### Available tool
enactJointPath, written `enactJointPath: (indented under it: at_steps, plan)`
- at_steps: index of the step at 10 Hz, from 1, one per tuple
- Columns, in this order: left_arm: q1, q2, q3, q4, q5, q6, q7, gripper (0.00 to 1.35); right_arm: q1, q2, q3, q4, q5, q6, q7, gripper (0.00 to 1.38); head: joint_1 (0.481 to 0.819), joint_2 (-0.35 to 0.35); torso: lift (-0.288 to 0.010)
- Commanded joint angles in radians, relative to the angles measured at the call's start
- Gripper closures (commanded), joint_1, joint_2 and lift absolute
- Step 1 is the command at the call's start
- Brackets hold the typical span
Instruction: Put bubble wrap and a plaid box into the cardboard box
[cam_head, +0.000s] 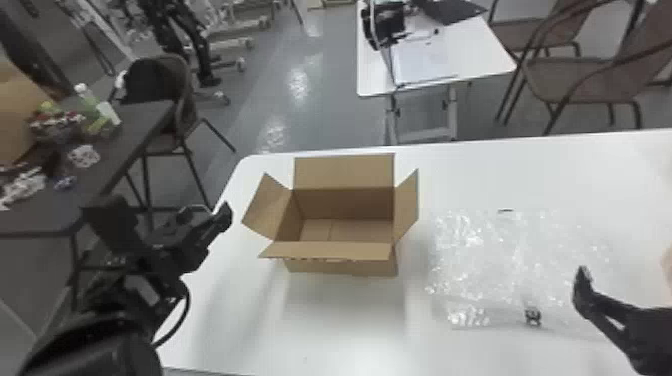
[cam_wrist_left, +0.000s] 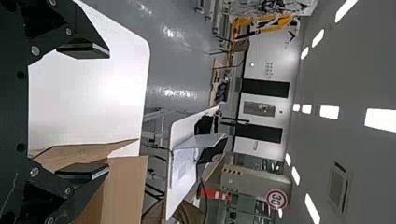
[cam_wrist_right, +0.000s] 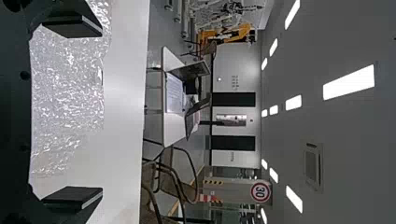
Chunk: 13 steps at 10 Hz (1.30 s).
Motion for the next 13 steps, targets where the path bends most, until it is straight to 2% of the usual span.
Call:
enactJointPath:
  at_steps: [1, 3, 5, 10, 13]
  plan:
    - [-0.017, -0.003, 0.000, 0.052, 0.078, 0.018, -0.006, 0.41, -0.002, 0.000, 0.002, 0.002, 0.000, 0.000, 0.000, 0.10, 0.695, 0.300, -0.109]
    - [-0.034, -0.003, -0.017, 0.119, 0.163, 0.023, -0.037, 0.41, -0.006, 0.000, 0.004, 0.004, 0.000, 0.002, 0.000, 0.10, 0.695, 0.282, -0.109]
    - [-0.034, -0.003, -0.020, 0.155, 0.221, 0.015, -0.038, 0.41, -0.006, 0.000, 0.004, 0.005, 0.000, 0.002, 0.000, 0.10, 0.695, 0.256, -0.109]
    - [-0.050, -0.003, -0.048, 0.204, 0.223, -0.021, -0.040, 0.41, -0.009, 0.000, 0.007, 0.008, -0.002, 0.000, 0.002, 0.10, 0.695, 0.241, -0.109]
    - [-0.059, 0.006, -0.063, 0.234, 0.210, -0.051, -0.040, 0.41, -0.011, 0.000, 0.008, 0.010, -0.003, 0.000, 0.003, 0.10, 0.695, 0.238, -0.109]
